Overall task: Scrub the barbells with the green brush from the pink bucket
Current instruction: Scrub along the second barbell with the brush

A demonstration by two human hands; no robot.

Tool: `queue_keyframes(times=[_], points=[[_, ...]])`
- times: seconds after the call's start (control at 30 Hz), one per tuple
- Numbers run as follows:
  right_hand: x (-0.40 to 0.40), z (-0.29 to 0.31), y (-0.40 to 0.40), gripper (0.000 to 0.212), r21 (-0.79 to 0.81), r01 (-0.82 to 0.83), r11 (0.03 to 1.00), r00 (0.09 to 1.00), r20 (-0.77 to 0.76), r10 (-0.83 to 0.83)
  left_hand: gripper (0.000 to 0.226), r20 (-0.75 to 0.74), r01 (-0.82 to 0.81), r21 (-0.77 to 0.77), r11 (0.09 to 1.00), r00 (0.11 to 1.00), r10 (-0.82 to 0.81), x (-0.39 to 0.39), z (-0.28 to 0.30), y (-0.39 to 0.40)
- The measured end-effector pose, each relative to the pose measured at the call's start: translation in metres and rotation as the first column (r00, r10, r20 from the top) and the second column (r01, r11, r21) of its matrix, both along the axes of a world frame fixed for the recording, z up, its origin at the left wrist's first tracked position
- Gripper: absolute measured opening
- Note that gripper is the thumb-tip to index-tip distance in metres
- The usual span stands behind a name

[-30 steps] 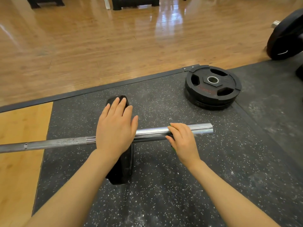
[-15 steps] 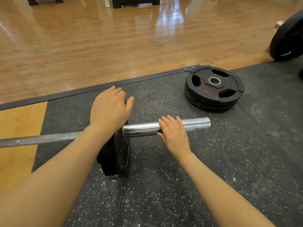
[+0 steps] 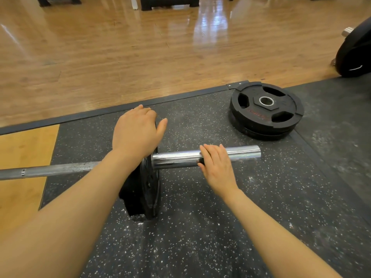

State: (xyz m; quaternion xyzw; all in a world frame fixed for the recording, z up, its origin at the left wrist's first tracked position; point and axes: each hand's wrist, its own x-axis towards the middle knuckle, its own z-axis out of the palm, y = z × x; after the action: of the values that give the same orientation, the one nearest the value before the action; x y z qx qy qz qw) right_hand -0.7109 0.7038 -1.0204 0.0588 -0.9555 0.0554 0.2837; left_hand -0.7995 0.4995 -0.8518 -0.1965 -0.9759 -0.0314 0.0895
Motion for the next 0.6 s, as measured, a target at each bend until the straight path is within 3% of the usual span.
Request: queue_keyframes(times=[0.27,0.43,0.6], points=[[0.023,0.000,0.059,0.044,0.038,0.155,0.987,0.986,0.055,-0.156,0.046,0.027,-0.024,0.053,0.998,0.999,0.023,0.001,0.006,0.002],[0.039,0.002,0.112,0.043,-0.087,0.262,0.961,0.963,0.080,-0.256,0.048,0.015,-0.018,0.032,0.999,1.000,0.017,0.001,0.003,0.004],[0.030,0.001,0.094,0.046,-0.143,0.242,0.960,0.970,0.054,-0.236,0.048,0.009,-0.019,0.015,1.000,1.000,0.019,0.003,0.005,0.005]])
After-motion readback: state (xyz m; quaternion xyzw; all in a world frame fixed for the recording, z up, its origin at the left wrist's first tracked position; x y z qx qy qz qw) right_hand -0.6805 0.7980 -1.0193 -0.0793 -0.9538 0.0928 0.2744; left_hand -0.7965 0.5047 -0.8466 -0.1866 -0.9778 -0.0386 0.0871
